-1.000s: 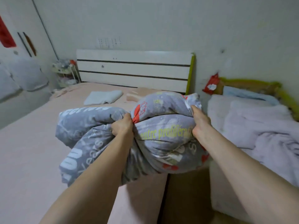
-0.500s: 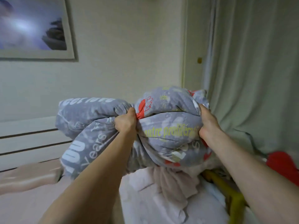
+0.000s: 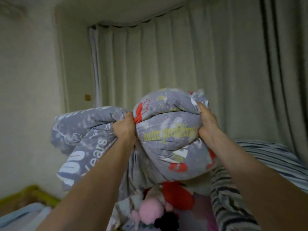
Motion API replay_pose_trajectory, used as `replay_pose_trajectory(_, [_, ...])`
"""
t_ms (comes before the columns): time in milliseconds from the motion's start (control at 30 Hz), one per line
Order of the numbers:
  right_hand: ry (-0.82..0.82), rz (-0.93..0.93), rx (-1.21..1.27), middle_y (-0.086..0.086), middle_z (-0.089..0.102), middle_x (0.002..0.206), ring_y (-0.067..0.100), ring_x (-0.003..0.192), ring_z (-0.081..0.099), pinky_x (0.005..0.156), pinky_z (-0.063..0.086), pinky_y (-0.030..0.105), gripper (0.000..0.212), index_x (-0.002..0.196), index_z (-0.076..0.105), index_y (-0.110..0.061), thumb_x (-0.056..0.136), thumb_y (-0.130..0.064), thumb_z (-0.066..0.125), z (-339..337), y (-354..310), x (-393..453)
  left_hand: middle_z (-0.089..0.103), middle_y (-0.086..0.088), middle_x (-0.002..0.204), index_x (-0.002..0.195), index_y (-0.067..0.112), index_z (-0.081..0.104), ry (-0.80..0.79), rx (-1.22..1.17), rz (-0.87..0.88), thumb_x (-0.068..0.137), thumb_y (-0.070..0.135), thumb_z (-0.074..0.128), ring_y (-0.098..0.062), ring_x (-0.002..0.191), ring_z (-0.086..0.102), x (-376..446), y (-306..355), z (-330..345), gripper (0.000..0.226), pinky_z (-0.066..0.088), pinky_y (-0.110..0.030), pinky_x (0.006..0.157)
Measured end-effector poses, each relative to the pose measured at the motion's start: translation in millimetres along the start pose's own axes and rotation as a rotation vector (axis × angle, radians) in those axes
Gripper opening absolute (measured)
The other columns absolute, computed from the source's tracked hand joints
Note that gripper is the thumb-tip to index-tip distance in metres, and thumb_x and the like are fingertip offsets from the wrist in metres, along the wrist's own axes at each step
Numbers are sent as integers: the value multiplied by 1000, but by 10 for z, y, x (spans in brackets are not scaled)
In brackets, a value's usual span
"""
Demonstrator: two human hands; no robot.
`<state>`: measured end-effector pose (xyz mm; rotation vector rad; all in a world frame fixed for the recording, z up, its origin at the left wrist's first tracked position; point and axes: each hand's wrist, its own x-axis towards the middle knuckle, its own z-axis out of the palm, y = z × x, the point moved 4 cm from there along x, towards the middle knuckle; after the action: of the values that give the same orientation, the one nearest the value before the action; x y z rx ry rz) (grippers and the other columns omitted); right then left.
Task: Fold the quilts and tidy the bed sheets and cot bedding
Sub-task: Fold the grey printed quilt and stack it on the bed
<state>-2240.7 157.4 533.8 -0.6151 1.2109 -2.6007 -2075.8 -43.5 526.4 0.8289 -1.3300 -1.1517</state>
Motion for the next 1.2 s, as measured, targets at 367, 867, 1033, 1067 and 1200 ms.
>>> replay_pose_trajectory(367, [288,-525,-54,21,62,123,30,106,62,99,48,48,37,124,59,-1,92,-18,63,-490,-1104,1077,66,-21,115,109,-8,66,-422,-392,-27,82,33,66,-32,108,62,383,500,2554,49,47,-33,88])
replay_pose_trajectory(867, [630,-1006,-268,11,73,91,23,82,71,69,58,35,16,98,71,-7,87,-18,68,-1412,-1573,1151,68,-5,116,111,12,65,-1103,-1062,-86,75,29,75,-17,105,65,-417,944,5135,41,53,-35,92])
replay_pose_trajectory(1033, [835,-607,-537,22,70,86,34,84,69,74,57,52,29,91,69,0,79,-25,76,-2669,-392,1386,53,-5,137,130,17,53,-1365,-601,-212,97,36,51,-19,115,53,-940,-790,5965,37,45,-37,100])
replay_pose_trajectory(1067, [839,-457,-588,28,68,91,42,89,67,80,53,60,38,94,69,4,76,-29,79,-2905,-19,1400,52,-6,137,132,15,50,-1425,-471,-316,101,31,45,-20,111,52,-1022,-1271,6052,36,44,-36,95])
replay_pose_trajectory(1200, [811,-91,-634,20,72,98,34,93,69,82,56,49,52,104,71,-4,67,-38,81,-3539,946,1323,50,-13,140,137,6,47,-1541,-142,-550,101,28,41,-32,125,51,-1119,-2439,6212,43,45,-39,94])
